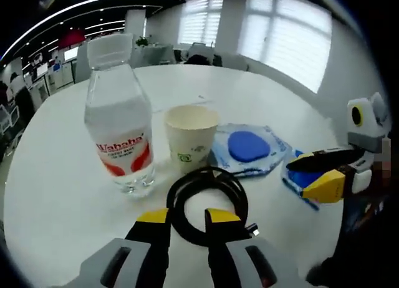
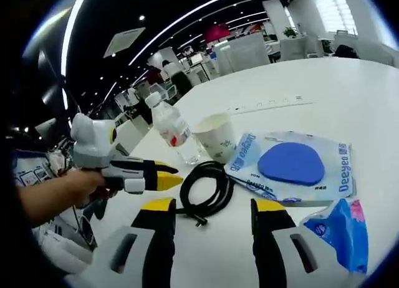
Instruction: Arrange the tabletop items into an orderly group along one side of the table until the central work area is clear of visible clutter.
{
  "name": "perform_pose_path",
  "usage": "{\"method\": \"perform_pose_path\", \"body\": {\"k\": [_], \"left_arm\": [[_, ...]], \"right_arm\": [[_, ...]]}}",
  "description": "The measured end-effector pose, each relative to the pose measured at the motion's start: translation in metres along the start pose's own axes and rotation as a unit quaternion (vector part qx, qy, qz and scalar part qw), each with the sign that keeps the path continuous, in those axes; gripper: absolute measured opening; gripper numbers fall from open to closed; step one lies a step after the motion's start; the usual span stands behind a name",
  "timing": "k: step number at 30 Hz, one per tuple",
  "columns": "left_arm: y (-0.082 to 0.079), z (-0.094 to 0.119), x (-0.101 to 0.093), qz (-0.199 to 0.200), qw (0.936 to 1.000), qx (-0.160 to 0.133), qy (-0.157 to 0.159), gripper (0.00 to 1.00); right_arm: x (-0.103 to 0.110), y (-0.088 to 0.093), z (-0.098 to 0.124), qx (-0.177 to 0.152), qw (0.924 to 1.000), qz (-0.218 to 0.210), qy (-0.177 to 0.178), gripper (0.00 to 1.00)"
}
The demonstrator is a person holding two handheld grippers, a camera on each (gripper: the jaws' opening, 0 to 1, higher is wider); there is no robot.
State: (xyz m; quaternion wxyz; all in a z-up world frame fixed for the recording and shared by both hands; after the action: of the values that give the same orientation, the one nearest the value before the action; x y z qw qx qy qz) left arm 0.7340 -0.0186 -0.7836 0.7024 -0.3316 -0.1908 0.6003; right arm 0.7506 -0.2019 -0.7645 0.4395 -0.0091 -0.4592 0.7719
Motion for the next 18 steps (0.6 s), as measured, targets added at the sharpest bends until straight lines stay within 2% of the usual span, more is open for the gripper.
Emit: {"method": "perform_pose_path", "body": {"k": [4, 13, 18], "left_arm": [[0.003, -0.005, 0.008, 0.006, 1.0, 0.003, -0.004, 0.19], [0.004, -0.014, 0.006, 0.011, 0.9999, 0.005, 0.005, 0.19], [0.006, -0.02, 0.004, 0.0, 0.9999, 0.012, 0.003, 0.17]], "right_arm": [[0.002, 0.004, -0.016, 0.017, 0.9998, 0.0, 0.007, 0.42], [0.005, 0.007, -0.046, 0.041, 0.9987, 0.005, 0.029, 0.38], [0.004, 0.012, -0.058, 0.053, 0.9971, 0.028, 0.047, 0.37]]}}
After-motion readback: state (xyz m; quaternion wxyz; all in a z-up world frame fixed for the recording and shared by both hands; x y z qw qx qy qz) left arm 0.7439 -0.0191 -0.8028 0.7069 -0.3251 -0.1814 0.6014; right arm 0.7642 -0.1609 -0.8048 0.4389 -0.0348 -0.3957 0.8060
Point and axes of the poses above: the point that each gripper's makers call its tool centre point, and the gripper's own axes: z roughly backward along the fingers, x roughly to its left, y roughly out of its underside, the point moved 7 cm from there along z, roughly backward along the fingers, and after that the axes turned 2 degrees about y, right-handed, at the moved point
